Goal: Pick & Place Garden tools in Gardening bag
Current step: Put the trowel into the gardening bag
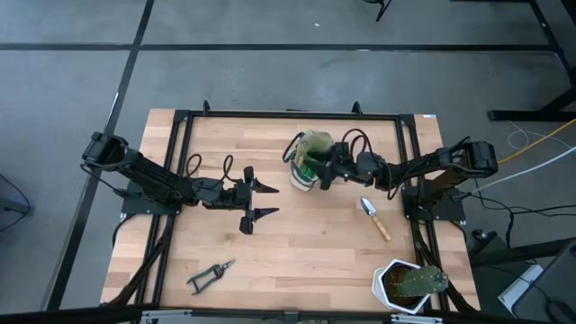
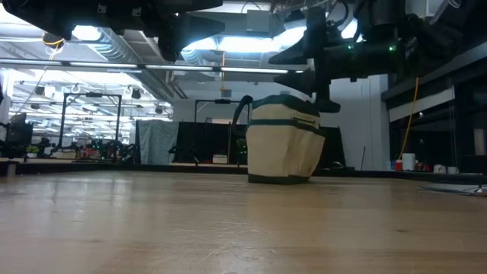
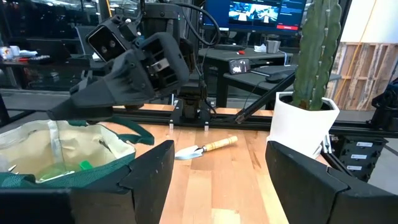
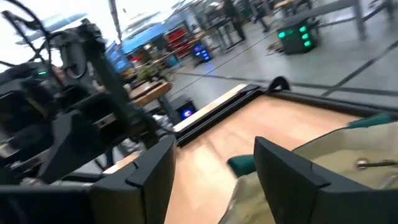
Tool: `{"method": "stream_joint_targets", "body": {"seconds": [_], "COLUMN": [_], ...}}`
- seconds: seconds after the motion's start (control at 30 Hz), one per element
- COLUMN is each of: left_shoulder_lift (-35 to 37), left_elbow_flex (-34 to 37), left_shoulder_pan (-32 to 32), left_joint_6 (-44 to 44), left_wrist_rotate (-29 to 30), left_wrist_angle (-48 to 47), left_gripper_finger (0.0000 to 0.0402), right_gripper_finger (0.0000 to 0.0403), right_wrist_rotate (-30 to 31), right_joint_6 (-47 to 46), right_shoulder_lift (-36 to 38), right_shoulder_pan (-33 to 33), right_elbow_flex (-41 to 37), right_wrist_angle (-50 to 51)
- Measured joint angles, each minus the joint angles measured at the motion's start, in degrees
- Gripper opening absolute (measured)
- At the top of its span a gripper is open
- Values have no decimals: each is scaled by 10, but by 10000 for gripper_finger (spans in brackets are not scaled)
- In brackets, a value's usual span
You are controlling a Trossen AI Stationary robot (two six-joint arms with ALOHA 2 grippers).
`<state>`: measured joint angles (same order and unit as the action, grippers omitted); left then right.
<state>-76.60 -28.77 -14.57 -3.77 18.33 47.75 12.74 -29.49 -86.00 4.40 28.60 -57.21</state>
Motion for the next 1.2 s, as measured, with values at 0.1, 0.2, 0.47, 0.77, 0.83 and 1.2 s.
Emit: {"method": "stream_joint_targets", "body": {"seconds": [0.1,0.2,0.47,0.77,0.83,1.2], "left_shoulder_lift": [0,0,0,0,0,0], "left_elbow_flex": [0,0,0,0,0,0], "left_shoulder_pan": [0,0,0,0,0,0], "left_joint_6": [0,0,0,0,0,0], "left_wrist_rotate": [0,0,0,0,0,0], "left_wrist_angle": [0,0,0,0,0,0], "left_gripper_finger": [251,251,251,251,251,251], "right_gripper_finger": [218,218,218,218,218,218], "right_wrist_rotate": [-29,-54,-94,-159,-160,-237], "right_joint_6": [-1,-1,3,56,71,108], "right_shoulder_lift": [0,0,0,9,18,20], "right_shoulder_pan": [0,0,-3,-7,-13,-56], "right_elbow_flex": [0,0,0,48,84,267], "right_wrist_angle": [0,0,2,120,218,636]}}
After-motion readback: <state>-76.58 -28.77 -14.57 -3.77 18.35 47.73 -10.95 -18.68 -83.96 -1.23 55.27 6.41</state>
